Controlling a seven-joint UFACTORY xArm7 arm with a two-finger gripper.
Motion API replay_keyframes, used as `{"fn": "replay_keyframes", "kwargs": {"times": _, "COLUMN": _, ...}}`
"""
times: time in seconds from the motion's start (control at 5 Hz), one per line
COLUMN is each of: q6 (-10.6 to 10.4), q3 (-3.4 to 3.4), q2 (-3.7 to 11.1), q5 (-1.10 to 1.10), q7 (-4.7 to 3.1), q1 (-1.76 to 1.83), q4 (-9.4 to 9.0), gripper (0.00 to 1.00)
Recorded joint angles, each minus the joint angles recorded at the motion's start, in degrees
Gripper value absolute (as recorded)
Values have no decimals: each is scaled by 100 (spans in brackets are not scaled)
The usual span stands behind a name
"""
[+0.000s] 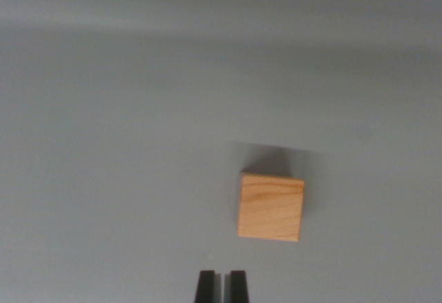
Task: Push wooden cube
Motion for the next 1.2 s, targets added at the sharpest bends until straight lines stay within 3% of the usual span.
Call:
{"fn": "replay_keyframes", "kwargs": {"times": 0.2, "q6": 0, "q3": 0, "q2": 0, "q5": 0, "q7": 0, "q1": 0, "q4": 0, "gripper": 0}}
{"fn": "replay_keyframes", "kwargs": {"times": 0.4, "q6": -259, "q3": -26, "q2": 76, "q5": -6, "q7": -3, "q1": -21, "q4": -200, "gripper": 0}}
{"fn": "replay_keyframes", "kwargs": {"times": 0.6, "q6": -259, "q3": -26, "q2": 76, "q5": -6, "q7": -3, "q1": -21, "q4": -200, "gripper": 0}}
{"fn": "replay_keyframes", "kwargs": {"times": 0.8, "q6": -531, "q3": -53, "q2": 156, "q5": -12, "q7": -6, "q1": -43, "q4": -410, "gripper": 0}}
{"fn": "replay_keyframes", "kwargs": {"times": 1.0, "q6": -531, "q3": -53, "q2": 156, "q5": -12, "q7": -6, "q1": -43, "q4": -410, "gripper": 0}}
{"fn": "replay_keyframes", "kwargs": {"times": 1.2, "q6": -795, "q3": -79, "q2": 233, "q5": -17, "q7": -9, "q1": -64, "q4": -614, "gripper": 0}}
